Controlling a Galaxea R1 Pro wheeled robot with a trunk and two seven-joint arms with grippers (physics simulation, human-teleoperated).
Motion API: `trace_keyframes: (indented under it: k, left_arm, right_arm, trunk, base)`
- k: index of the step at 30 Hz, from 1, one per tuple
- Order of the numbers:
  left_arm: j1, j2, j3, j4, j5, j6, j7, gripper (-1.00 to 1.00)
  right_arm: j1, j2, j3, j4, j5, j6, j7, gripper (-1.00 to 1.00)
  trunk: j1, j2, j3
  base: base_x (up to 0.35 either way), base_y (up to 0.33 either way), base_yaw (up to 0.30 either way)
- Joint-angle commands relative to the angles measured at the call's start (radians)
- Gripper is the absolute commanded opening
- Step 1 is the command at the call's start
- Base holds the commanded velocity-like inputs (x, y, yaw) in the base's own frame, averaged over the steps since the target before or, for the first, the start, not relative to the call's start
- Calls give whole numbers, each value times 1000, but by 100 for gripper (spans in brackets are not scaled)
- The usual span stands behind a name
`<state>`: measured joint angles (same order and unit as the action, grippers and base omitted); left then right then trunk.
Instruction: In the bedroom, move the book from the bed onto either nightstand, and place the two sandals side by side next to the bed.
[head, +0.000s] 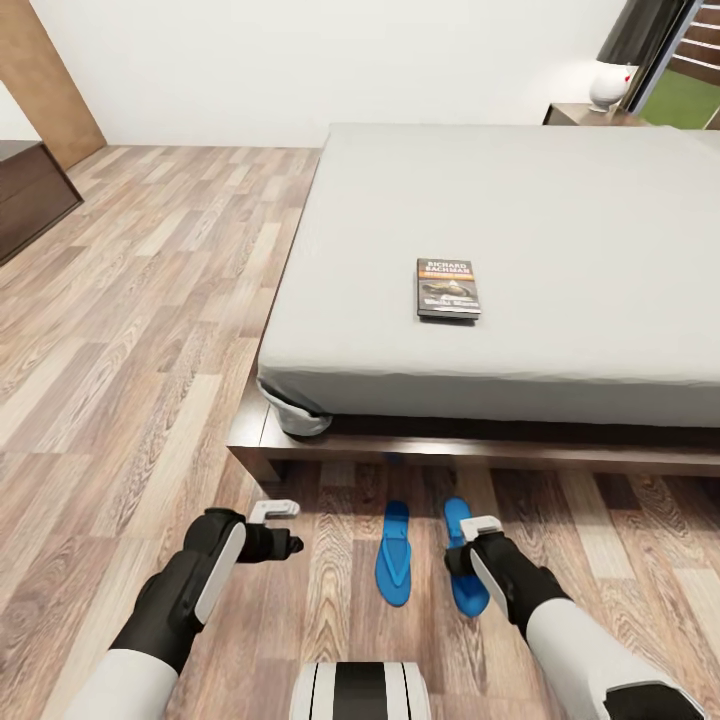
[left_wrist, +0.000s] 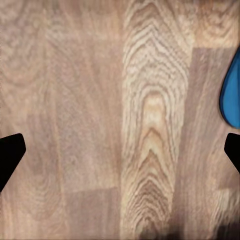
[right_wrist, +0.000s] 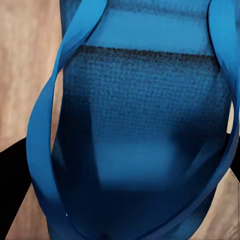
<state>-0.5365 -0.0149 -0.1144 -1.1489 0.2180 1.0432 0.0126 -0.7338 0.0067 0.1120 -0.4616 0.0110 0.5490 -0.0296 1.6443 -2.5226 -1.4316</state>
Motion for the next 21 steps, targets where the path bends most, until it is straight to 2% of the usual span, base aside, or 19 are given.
trace_keyframes:
  k: [1, 3, 15, 21]
  left_arm:
    - [0, 0, 0, -4, 1, 4, 2, 100]
    - [-1, 0, -2, -6, 0, 4, 2, 100]
    - [-2, 1, -12, -8, -5, 4, 6, 100]
    - [-2, 0, -13, -10, -4, 4, 6, 100]
  right_arm:
    - [-4, -1, 5, 4, 2, 2, -3, -100]
    - [-7, -1, 5, 8, 3, 0, -3, -100]
    - [-22, 9, 8, 18, 5, -4, -4, -100]
    - [-22, 6, 9, 18, 4, -7, -5, -100]
  trunk:
    - [0, 0, -1]
    - [0, 0, -1]
    - [5, -3, -47]
    - [8, -4, -70]
  base:
    - [0, 0, 0]
    - [0, 0, 0]
    - [0, 0, 0]
    - [0, 0, 0]
